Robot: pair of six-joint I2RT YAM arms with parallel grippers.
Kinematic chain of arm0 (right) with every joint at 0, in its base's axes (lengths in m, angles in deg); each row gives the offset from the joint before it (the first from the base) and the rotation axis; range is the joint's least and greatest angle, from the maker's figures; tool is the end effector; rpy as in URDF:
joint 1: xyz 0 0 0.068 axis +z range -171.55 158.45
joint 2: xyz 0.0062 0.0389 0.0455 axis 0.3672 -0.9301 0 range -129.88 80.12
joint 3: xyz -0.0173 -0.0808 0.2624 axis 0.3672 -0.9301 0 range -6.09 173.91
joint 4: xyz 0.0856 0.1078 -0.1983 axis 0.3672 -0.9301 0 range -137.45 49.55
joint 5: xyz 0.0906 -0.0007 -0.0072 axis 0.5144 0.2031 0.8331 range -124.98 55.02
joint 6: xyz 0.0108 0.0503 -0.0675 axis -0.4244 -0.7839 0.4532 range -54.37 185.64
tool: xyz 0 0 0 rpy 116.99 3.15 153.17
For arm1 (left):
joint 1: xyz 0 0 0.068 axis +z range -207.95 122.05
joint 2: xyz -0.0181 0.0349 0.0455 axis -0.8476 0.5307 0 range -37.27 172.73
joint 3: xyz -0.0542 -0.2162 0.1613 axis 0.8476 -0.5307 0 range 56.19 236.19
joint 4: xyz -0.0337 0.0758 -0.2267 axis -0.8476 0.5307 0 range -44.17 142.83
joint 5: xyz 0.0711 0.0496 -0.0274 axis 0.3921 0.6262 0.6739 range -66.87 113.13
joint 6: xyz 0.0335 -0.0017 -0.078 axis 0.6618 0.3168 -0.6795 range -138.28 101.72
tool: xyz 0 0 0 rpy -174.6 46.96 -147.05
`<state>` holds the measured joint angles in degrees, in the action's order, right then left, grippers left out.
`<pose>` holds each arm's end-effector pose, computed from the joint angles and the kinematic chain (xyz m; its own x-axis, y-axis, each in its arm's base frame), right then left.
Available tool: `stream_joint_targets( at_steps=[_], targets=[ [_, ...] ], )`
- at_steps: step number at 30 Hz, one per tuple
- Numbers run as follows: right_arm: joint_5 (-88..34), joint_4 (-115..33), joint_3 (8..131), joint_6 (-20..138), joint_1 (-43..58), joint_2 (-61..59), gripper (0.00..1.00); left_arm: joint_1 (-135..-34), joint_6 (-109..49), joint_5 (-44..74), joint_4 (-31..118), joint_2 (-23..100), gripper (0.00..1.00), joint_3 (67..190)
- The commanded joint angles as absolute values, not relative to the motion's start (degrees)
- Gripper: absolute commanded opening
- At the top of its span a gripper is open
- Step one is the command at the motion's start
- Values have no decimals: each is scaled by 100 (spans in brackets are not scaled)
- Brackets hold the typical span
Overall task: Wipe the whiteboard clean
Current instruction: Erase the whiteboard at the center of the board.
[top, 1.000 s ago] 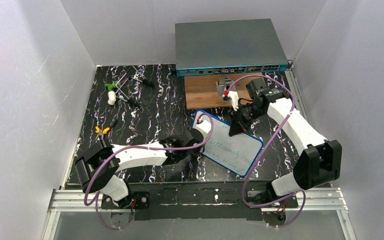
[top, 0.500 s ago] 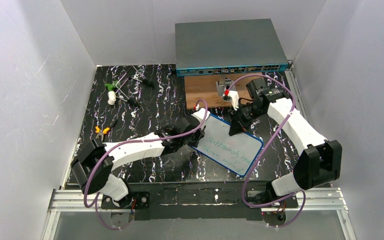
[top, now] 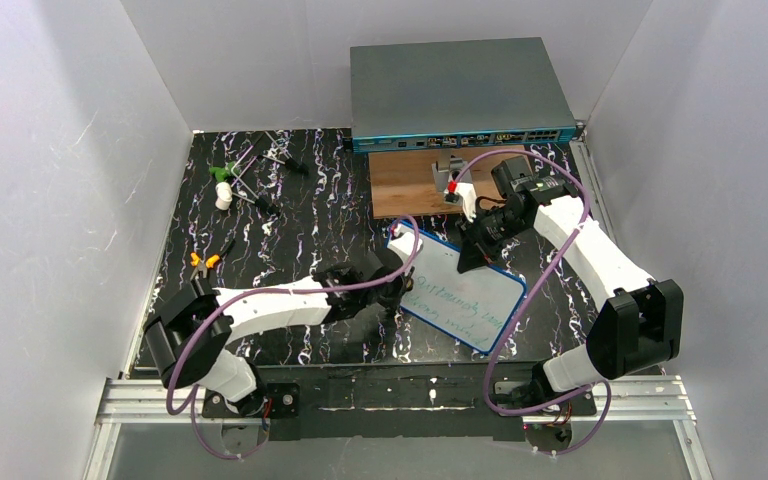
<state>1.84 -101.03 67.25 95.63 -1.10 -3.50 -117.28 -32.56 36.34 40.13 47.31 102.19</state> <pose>0.2325 0.1344 0.2711 -0.5347 -0.6265 -0.5671 -0.8442 0.4251 0.3264 0.1830 -0.2752 0.2066 -0.4508 0.2893 -0.8444 0.6483 0.7564 -0.0869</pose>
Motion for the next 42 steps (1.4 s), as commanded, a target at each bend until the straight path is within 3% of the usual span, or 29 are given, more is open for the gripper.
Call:
stream_joint_targets(
  at_steps=[1,10,19,28,35,42],
  targets=[
    [594,-10373,6738,9785,25,-285,1,-11095,-3351,3742,4300,4396,0,10802],
    [582,-10374,6740,9789,25,-257,1,-11296,-3222,2701,4416,4674,0,11253],
    [601,-10373,6739,9790,25,-276,1,-11947,-3544,3385,4391,5006,0,10542],
    [590,-10379,6732,9795,25,-245,1,-11548,-3447,4390,5082,4818,0,10826],
    [597,-10376,6747,9793,24,-250,1,-11384,-3097,3761,4690,4579,0,11300],
    [614,-10390,6755,9798,20,-279,1,-12028,-2854,3512,4273,4727,0,11178]
  ],
)
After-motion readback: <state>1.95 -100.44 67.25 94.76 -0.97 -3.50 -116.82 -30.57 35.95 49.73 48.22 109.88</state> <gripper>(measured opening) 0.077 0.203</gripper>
